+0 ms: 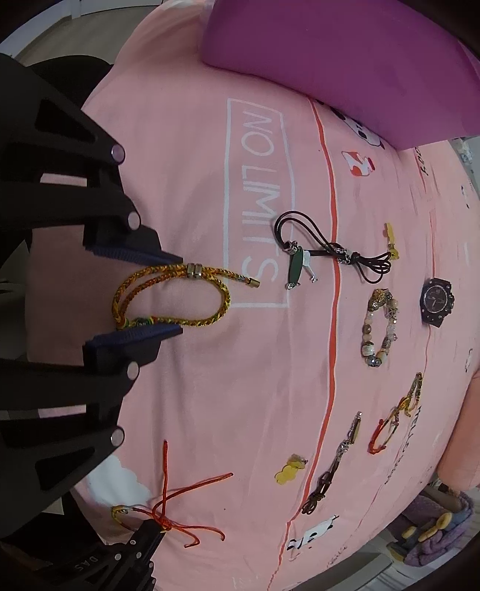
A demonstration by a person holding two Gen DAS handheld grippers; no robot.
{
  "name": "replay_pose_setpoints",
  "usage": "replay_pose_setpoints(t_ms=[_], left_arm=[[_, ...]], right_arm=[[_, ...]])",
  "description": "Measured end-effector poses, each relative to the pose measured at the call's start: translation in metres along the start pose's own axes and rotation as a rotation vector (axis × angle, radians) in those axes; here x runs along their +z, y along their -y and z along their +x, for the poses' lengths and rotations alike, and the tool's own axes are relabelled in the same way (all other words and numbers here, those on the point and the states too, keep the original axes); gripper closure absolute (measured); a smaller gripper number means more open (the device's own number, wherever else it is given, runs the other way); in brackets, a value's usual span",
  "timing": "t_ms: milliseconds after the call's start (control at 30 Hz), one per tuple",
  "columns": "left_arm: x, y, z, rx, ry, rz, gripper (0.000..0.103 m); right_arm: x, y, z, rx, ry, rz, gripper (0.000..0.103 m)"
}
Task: Organize jewelry
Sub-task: 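Close left tool on yellow braided bracelet while right tool grips red-cord bracelet, then carry both held bracelets over the purple tub and lower them inside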
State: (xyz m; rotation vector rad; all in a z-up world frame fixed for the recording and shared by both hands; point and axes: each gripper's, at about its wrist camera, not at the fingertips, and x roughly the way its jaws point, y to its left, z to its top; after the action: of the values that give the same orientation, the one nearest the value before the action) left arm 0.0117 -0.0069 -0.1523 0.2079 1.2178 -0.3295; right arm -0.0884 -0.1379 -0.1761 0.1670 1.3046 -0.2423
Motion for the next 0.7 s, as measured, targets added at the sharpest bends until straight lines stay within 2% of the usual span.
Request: replay_pose_setpoints(t_ms=[67,133,333,467,700], left_arm=[[0.002,-0.003,-0.004,-0.003,0.008,-0.003,0.095],[0.002,-0.01,-0.009,-0.019,0.017,-0.018,0.096],[0.006,-0.018,-0.032,-0.021,0.075,-0.037,0.097],[0.013,-0.027,-0.049,-0.039,0.109,-0.064,0.097],[0.024,-0.039,-0.085,-0.048,0.188,-0.086,0.097]], right_arm=[[0.0,0.001,-0.003,0.014,0.001,0.013,0.099],[0.002,0.008,-0.005,0.026,0.001,0.023,0.099],[0.008,0.022,-0.011,0.057,0.012,0.043,0.099],[0.016,0.031,-0.018,0.067,0.057,0.027,0.1],[0.03,0.026,-0.05,0.098,0.138,0.017,0.1]])
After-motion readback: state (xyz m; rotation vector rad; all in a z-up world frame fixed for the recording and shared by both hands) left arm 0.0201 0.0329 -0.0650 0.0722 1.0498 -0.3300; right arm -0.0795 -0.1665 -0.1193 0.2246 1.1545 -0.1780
